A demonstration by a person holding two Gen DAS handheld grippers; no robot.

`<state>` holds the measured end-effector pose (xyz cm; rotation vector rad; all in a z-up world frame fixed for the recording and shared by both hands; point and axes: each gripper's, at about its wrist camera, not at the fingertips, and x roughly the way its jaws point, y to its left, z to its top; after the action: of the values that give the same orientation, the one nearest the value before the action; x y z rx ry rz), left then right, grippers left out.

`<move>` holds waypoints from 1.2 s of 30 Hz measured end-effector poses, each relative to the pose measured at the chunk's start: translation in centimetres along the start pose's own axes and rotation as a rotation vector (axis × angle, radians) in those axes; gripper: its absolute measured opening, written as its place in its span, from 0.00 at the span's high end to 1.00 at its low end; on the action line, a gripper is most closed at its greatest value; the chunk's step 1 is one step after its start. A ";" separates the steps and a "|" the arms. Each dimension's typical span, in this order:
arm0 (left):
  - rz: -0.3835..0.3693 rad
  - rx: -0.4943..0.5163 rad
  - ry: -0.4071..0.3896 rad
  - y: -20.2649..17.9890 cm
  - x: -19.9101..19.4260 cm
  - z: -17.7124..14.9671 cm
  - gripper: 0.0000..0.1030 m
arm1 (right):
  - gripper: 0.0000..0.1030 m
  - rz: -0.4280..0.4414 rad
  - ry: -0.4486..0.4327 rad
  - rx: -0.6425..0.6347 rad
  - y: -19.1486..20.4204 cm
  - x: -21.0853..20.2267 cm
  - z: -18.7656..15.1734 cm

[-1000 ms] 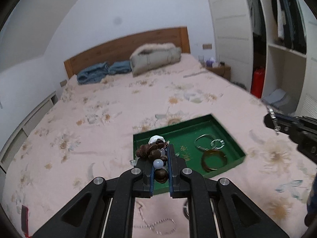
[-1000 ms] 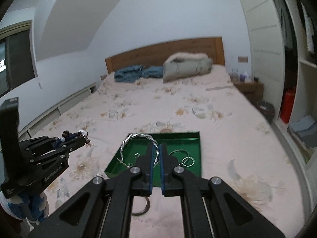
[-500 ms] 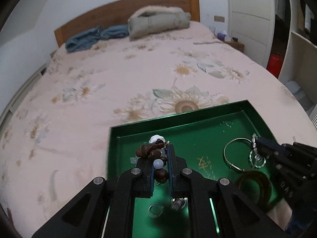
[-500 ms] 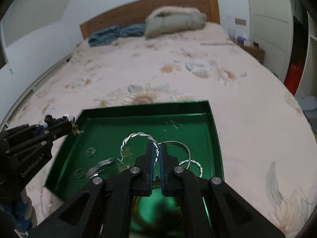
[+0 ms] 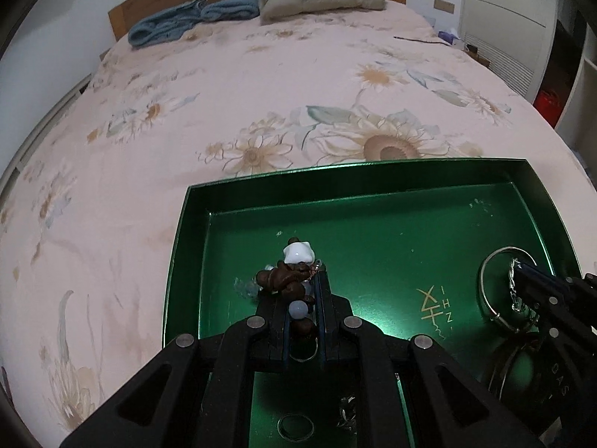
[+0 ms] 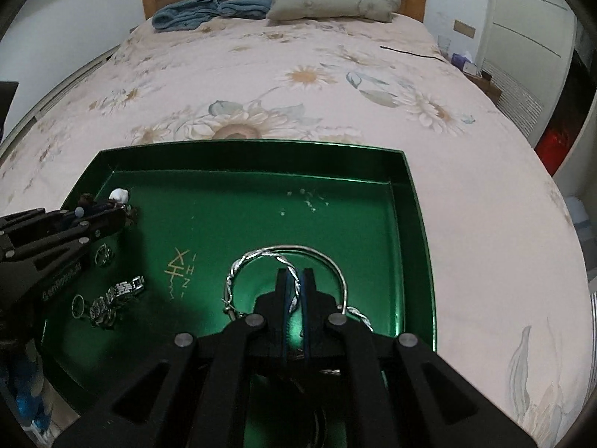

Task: Organize jewelry
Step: 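Open both tools to release the items and withdraw from the tray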

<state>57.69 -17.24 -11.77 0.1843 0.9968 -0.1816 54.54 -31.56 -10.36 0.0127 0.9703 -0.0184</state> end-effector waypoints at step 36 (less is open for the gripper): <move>-0.016 -0.052 -0.309 8.6 -32.8 -12.5 0.37 | 0.70 0.079 -0.331 -0.018 1.6 -31.9 -8.8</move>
<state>32.13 -3.78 9.98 0.0971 0.6954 -0.1926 29.27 -29.47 10.99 0.0301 0.6380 0.0595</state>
